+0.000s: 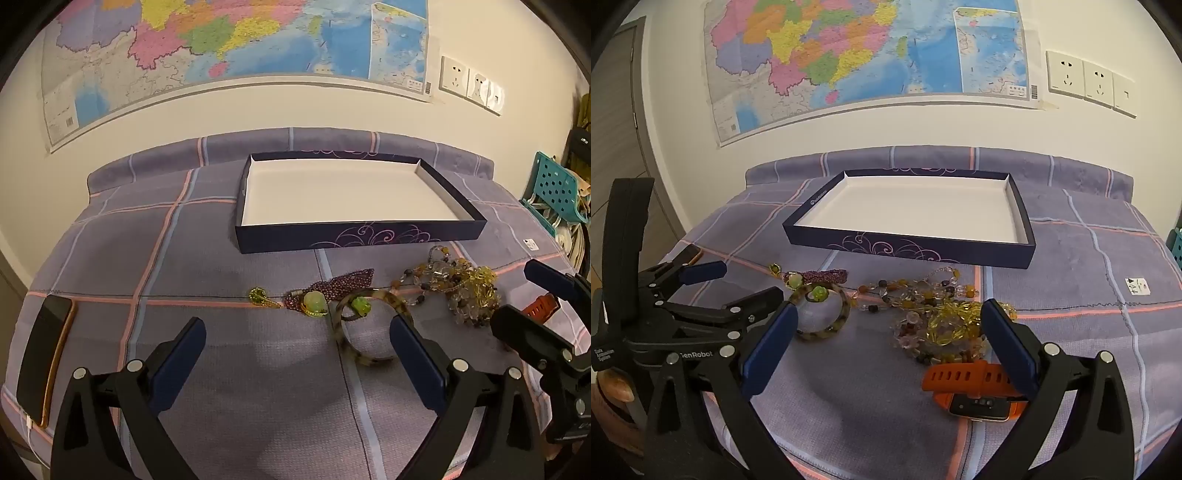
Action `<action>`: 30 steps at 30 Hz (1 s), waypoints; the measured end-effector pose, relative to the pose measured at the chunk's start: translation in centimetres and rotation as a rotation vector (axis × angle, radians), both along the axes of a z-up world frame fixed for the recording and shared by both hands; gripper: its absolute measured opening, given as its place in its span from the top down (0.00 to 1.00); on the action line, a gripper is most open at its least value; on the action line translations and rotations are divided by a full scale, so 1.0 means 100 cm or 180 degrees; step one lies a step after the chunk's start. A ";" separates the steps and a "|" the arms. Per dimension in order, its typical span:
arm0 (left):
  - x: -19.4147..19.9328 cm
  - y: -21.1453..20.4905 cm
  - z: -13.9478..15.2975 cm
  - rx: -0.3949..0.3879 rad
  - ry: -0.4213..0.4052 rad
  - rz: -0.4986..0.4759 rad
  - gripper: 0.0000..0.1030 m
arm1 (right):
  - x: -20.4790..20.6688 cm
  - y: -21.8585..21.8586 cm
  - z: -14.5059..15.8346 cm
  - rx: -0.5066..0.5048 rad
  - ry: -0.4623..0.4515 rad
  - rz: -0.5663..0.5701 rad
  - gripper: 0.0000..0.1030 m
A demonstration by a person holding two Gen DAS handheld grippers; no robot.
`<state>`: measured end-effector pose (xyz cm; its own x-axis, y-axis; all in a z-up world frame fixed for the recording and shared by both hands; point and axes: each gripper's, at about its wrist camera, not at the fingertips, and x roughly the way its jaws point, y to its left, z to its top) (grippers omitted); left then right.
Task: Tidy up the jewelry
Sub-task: 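Move the right tool toward the orange-strap smartwatch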
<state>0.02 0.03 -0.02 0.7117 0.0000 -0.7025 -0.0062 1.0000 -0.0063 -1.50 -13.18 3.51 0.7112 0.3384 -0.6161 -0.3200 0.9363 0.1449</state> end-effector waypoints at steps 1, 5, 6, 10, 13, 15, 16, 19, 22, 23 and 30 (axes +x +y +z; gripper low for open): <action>0.000 -0.001 0.000 0.0068 -0.0035 0.0006 0.07 | 0.000 0.001 0.000 -0.0005 0.0000 0.0000 0.05; -0.001 -0.001 0.001 0.0046 -0.0039 0.0021 0.07 | 0.001 0.001 -0.001 -0.0021 -0.0004 -0.0007 0.05; -0.001 -0.002 0.002 0.0044 -0.0042 0.0022 0.07 | 0.001 0.002 -0.001 -0.0020 -0.0003 -0.0006 0.05; -0.002 -0.007 0.003 0.0047 -0.0047 0.0025 0.07 | 0.000 0.001 -0.001 -0.0019 -0.0005 0.0012 0.05; -0.001 -0.005 -0.002 0.0024 -0.0044 0.0023 0.07 | 0.000 0.002 0.000 -0.0036 -0.0016 -0.0002 0.05; -0.002 0.000 0.000 0.0006 -0.0051 0.0017 0.07 | -0.001 0.001 0.000 -0.0033 -0.0021 0.0003 0.05; -0.002 0.000 0.000 0.0004 -0.0049 0.0017 0.07 | 0.001 0.003 0.000 -0.0055 -0.0023 0.0004 0.05; -0.002 0.000 0.000 -0.0009 -0.0050 0.0008 0.07 | 0.001 0.002 0.000 -0.0054 -0.0030 0.0008 0.05; -0.003 0.001 0.000 -0.0013 -0.0057 -0.0007 0.07 | -0.001 0.001 0.003 -0.0066 -0.0045 0.0018 0.05; -0.003 0.001 -0.001 -0.0015 -0.0055 -0.0014 0.07 | -0.002 0.000 0.003 -0.0067 -0.0053 0.0019 0.05; -0.006 0.000 -0.003 0.0005 -0.0041 -0.0073 0.07 | -0.004 -0.002 0.006 -0.0066 -0.0073 0.0031 0.05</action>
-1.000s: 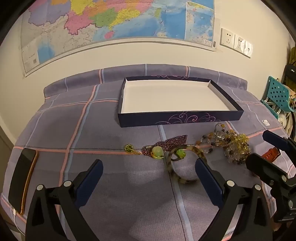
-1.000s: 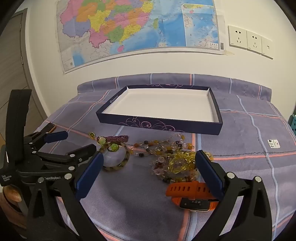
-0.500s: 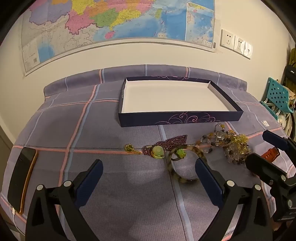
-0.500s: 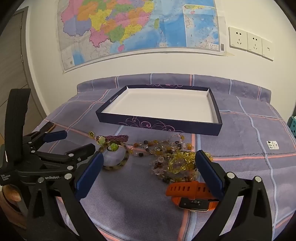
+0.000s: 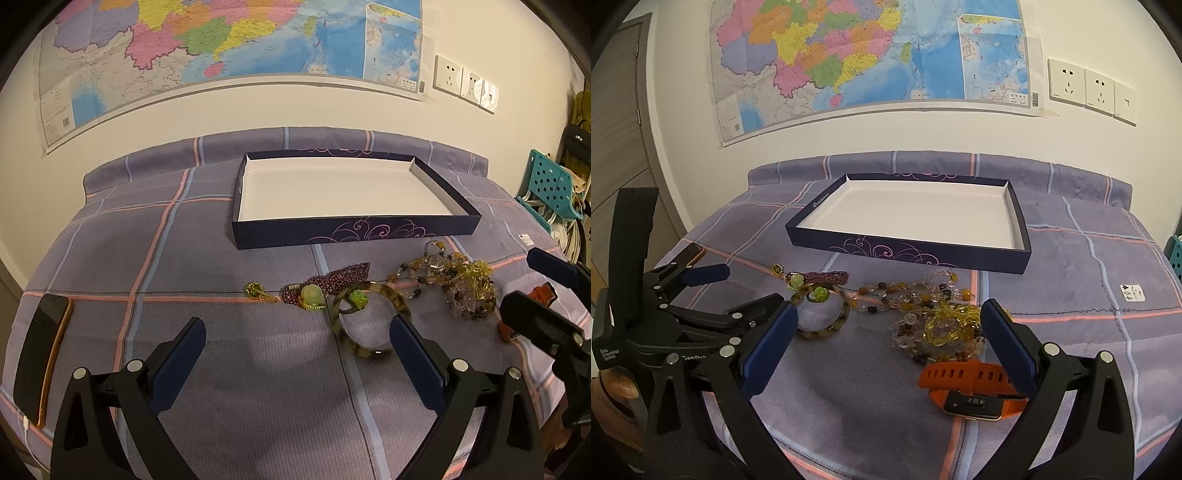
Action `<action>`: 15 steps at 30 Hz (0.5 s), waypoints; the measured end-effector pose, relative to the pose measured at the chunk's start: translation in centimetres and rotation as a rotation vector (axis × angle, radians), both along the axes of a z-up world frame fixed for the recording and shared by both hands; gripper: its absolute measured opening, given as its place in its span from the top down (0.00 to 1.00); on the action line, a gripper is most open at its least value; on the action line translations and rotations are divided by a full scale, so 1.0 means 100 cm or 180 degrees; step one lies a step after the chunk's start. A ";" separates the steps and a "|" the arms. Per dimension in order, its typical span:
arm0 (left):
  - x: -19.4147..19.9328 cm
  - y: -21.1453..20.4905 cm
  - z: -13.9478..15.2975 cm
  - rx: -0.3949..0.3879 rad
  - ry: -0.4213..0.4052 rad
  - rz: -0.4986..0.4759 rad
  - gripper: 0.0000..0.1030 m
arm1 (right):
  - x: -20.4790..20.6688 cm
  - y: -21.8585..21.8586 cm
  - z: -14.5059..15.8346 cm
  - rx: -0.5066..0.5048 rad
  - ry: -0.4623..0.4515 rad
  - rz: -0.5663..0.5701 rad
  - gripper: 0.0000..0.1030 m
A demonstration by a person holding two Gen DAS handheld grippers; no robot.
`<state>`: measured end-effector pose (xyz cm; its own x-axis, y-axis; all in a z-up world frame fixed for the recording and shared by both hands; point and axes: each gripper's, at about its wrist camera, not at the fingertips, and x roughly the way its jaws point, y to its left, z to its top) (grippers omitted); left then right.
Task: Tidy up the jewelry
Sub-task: 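Move the right tool toward the orange-strap smartwatch, then grasp the orange smartwatch with the right tool while the left tool grasps the tortoiseshell bangle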
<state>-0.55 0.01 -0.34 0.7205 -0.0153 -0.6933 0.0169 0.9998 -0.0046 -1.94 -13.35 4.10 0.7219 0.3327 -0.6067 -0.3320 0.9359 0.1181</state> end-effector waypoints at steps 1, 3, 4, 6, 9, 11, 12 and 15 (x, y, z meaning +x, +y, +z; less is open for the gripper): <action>0.000 0.000 -0.001 -0.0005 0.0009 -0.0012 0.07 | 0.000 0.000 0.000 0.0001 0.0002 0.0004 0.05; 0.000 0.000 -0.002 -0.0005 0.0031 -0.0020 0.07 | -0.001 -0.002 0.001 -0.0005 -0.0001 0.0004 0.05; 0.001 0.000 -0.002 -0.0008 0.0039 -0.0030 0.07 | -0.002 -0.004 0.002 -0.0011 -0.0006 0.0001 0.05; 0.001 -0.001 -0.003 -0.0010 0.0056 -0.0065 0.07 | -0.003 -0.007 0.003 -0.0014 -0.0013 -0.0015 0.05; 0.004 -0.002 -0.006 -0.0073 0.0120 -0.0130 0.07 | -0.005 -0.014 0.004 -0.0007 -0.0009 -0.0030 0.05; 0.006 -0.001 -0.008 -0.0121 0.0162 -0.0146 0.07 | -0.006 -0.020 0.004 -0.0010 0.0009 -0.0066 0.05; 0.008 -0.001 -0.009 -0.0138 0.0188 -0.0160 0.07 | -0.007 -0.025 0.003 -0.0009 0.0027 -0.0089 0.05; 0.009 -0.003 -0.011 -0.0121 0.0200 -0.0181 0.07 | -0.010 -0.039 0.002 -0.0009 0.0057 -0.0167 0.05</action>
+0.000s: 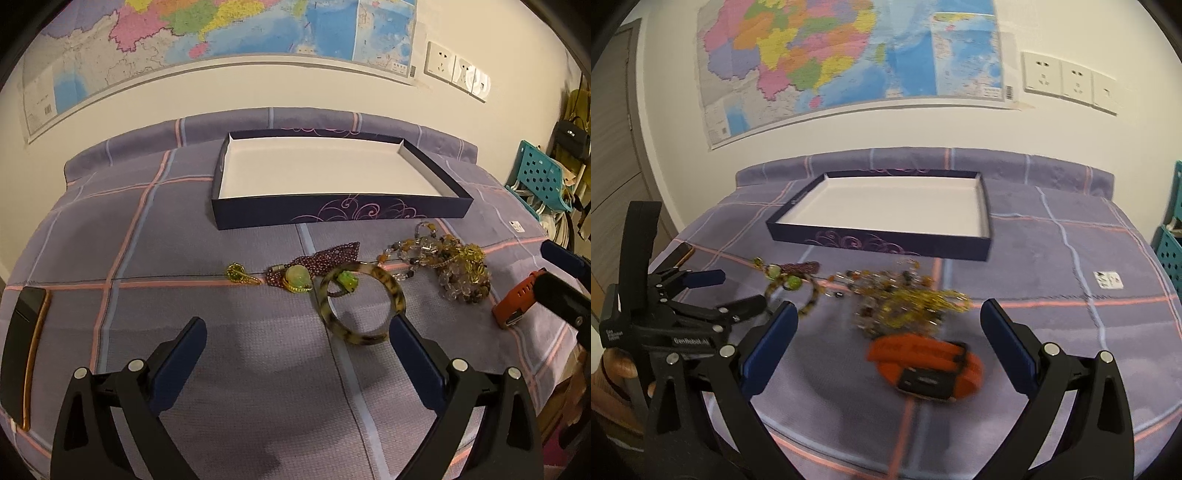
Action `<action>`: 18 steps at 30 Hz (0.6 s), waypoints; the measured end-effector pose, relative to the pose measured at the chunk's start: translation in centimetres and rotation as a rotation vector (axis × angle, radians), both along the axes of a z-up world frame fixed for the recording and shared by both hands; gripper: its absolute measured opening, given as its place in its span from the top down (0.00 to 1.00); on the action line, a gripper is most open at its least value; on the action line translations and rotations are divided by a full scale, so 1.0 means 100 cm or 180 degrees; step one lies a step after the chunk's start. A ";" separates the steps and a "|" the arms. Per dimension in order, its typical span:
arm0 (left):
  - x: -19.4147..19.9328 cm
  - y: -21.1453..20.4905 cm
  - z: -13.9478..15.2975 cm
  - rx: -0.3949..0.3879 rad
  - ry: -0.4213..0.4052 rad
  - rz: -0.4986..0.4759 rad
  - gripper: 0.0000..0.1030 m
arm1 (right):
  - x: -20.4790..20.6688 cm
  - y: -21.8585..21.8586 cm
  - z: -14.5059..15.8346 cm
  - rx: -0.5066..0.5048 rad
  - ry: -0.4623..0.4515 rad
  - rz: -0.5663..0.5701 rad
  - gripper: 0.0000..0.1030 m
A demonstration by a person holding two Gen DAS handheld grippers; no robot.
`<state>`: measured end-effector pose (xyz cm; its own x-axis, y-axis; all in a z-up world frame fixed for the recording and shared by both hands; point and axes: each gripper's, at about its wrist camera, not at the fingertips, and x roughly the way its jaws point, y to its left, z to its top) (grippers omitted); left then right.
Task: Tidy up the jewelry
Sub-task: 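Grasp the orange smartwatch with the right tool while the left tool grasps the tortoiseshell bangle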
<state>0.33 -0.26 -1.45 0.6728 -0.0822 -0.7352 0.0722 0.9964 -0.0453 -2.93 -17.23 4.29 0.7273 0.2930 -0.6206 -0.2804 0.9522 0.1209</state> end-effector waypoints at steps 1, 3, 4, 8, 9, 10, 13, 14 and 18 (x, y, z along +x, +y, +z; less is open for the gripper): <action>0.000 -0.001 0.000 0.0003 -0.0002 -0.0012 0.07 | -0.001 -0.005 -0.001 -0.0002 0.0015 -0.0020 0.05; -0.001 -0.004 0.000 0.0013 -0.0013 -0.0056 0.09 | -0.003 -0.013 -0.002 -0.0007 0.0045 -0.0054 0.05; -0.001 -0.005 0.000 0.0015 -0.0011 -0.0072 0.10 | -0.005 -0.017 -0.004 -0.0013 0.0063 -0.0066 0.05; 0.001 -0.008 -0.002 -0.0005 0.0024 -0.0144 0.12 | -0.011 -0.026 -0.011 -0.0080 0.0119 -0.0081 0.05; 0.002 -0.009 -0.003 -0.0002 0.0033 -0.0170 0.12 | -0.012 -0.027 -0.014 -0.0089 0.0151 -0.0066 0.06; 0.002 -0.010 -0.003 -0.0003 0.0038 -0.0185 0.14 | -0.013 -0.028 -0.017 -0.0095 0.0171 -0.0059 0.07; 0.004 -0.010 -0.005 -0.0021 0.0069 -0.0235 0.18 | -0.014 -0.030 -0.024 -0.0065 0.0253 -0.0024 0.13; 0.006 -0.010 -0.005 -0.0028 0.0081 -0.0248 0.19 | -0.013 -0.031 -0.026 -0.0038 0.0279 -0.0016 0.17; 0.010 -0.009 -0.008 -0.0090 0.0152 -0.0295 0.30 | -0.010 -0.038 -0.029 0.0096 0.0350 -0.0004 0.30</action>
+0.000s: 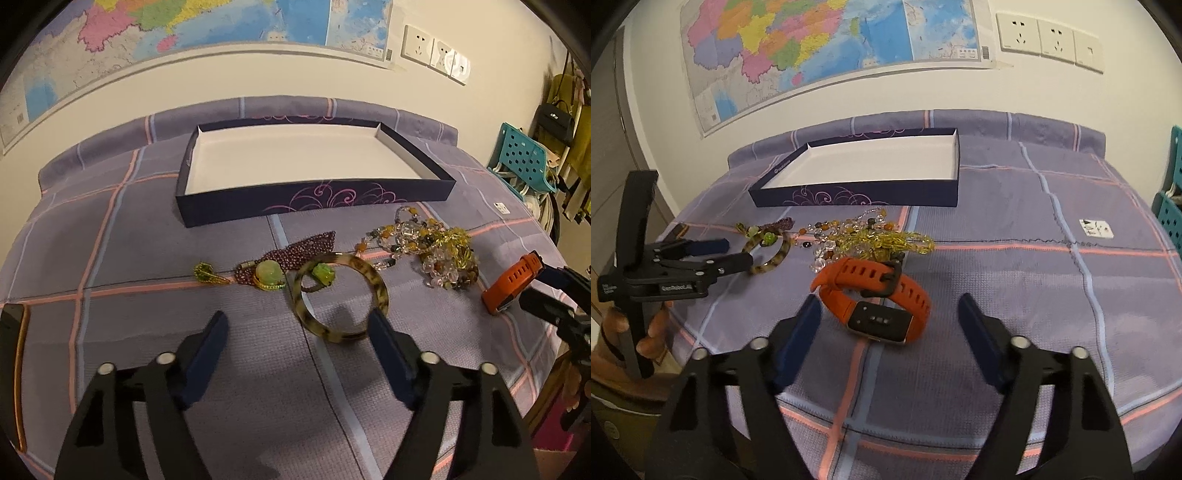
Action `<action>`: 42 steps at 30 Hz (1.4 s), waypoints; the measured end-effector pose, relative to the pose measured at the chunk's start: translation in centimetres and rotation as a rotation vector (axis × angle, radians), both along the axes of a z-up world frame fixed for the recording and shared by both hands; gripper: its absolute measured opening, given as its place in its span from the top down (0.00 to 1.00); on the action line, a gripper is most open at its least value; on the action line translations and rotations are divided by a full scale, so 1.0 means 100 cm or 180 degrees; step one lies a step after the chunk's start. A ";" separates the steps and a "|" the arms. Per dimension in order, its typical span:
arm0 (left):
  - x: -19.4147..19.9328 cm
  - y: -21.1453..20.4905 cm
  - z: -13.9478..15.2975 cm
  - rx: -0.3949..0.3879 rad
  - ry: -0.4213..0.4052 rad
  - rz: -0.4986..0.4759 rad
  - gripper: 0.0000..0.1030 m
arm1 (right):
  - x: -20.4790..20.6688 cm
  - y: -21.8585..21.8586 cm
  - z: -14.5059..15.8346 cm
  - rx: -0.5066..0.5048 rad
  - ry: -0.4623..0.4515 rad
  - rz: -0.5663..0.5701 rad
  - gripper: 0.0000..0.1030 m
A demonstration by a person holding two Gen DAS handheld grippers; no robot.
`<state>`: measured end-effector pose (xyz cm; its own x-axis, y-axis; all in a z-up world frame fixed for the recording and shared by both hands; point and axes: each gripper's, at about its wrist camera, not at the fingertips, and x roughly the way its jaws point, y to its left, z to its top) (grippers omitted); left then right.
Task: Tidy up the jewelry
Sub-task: 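Grasp the orange smartwatch with the right tool while the left tool grasps the tortoiseshell bangle, then carry the watch in the right tool and bangle in the left tool over the box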
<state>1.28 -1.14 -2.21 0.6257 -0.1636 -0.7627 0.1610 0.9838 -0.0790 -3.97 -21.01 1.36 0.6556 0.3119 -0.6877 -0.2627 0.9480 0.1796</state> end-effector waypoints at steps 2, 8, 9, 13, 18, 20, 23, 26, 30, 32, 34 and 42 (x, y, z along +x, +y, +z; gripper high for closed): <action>0.001 0.000 0.000 -0.0023 0.0003 -0.0014 0.31 | 0.002 -0.006 0.001 0.0126 0.0010 -0.0029 0.33; 0.004 -0.001 0.000 0.0005 0.0000 -0.0039 0.32 | 0.013 -0.011 0.012 0.0360 0.0013 0.0021 0.41; 0.004 0.000 0.000 0.0005 0.0004 -0.0037 0.32 | 0.015 -0.010 0.014 0.0359 0.0001 0.0015 0.41; 0.006 0.002 -0.002 0.0007 0.0024 -0.0031 0.32 | 0.034 -0.008 0.014 0.0328 0.0031 -0.0004 0.43; 0.007 0.002 -0.002 0.0021 0.0031 -0.0048 0.32 | 0.071 -0.015 -0.001 0.0377 0.0241 -0.0110 0.45; 0.008 0.003 -0.002 0.0026 0.0033 -0.0054 0.32 | 0.081 -0.022 -0.009 0.0393 0.0333 -0.0218 0.45; 0.008 0.003 -0.003 0.0041 0.0030 -0.0073 0.32 | 0.085 -0.034 -0.015 0.0509 0.0394 -0.0338 0.43; 0.010 0.002 -0.003 0.0062 0.0033 -0.0095 0.33 | 0.073 -0.046 -0.012 0.0573 0.0366 -0.0412 0.40; 0.010 0.003 -0.003 0.0072 0.0045 -0.0132 0.39 | 0.051 -0.061 -0.018 0.0656 0.0487 -0.0469 0.43; 0.010 0.004 -0.002 0.0071 0.0060 -0.0148 0.41 | 0.040 -0.066 -0.019 0.0691 0.0518 -0.0478 0.49; 0.011 0.005 -0.002 0.0068 0.0072 -0.0157 0.46 | 0.033 -0.067 -0.018 0.0706 0.0549 -0.0444 0.57; 0.006 0.007 0.000 -0.0005 0.0142 -0.0268 0.82 | 0.043 -0.041 -0.021 0.0472 0.0512 -0.0095 0.91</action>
<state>1.92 -0.43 -2.18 0.5750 -0.2156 -0.7893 0.2396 0.9667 -0.0895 0.38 -25.09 -0.70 0.5516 0.3995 -0.7322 -0.1916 0.9151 0.3549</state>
